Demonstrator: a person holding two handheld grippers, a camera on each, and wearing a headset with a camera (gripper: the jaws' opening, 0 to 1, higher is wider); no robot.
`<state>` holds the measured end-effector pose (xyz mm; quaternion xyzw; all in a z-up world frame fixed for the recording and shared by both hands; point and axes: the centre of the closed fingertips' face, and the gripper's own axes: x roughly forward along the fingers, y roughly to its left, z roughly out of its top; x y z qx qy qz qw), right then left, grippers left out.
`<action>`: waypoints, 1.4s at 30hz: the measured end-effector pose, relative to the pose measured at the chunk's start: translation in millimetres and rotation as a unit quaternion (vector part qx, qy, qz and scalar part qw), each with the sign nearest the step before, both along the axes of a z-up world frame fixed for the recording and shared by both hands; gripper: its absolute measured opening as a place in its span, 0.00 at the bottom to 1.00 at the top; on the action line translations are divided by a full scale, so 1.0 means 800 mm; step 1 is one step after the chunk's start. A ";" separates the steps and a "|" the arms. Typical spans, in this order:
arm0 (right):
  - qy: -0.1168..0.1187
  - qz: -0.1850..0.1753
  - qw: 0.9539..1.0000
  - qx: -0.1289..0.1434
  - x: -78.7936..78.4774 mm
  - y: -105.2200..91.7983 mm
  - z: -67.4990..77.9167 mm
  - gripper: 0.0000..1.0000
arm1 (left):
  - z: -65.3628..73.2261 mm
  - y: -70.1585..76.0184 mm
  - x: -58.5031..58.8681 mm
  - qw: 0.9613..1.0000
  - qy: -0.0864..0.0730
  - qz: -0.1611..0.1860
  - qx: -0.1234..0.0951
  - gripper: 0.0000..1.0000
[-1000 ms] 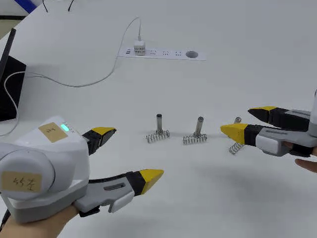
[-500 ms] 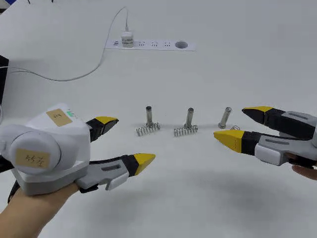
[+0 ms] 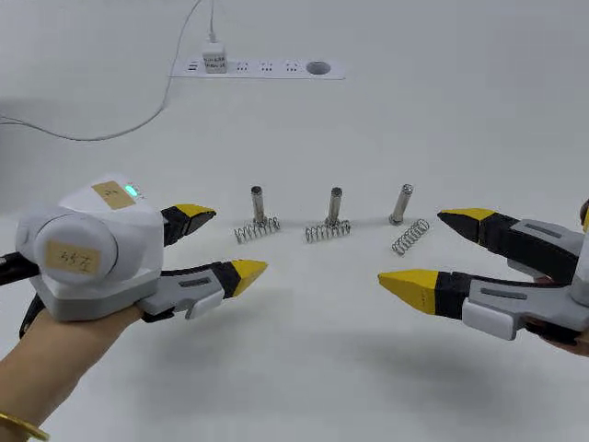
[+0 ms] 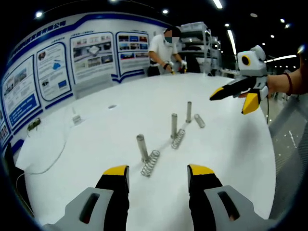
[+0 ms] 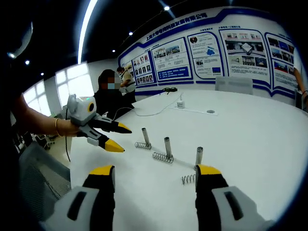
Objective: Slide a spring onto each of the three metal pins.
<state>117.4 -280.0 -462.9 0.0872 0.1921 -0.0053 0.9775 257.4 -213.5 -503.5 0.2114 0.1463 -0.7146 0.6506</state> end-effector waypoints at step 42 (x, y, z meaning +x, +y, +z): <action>0.027 -0.032 0.999 -0.002 -0.010 -0.004 -0.008 0.63 | -0.043 -0.028 0.009 0.994 -0.011 -0.097 0.053 0.11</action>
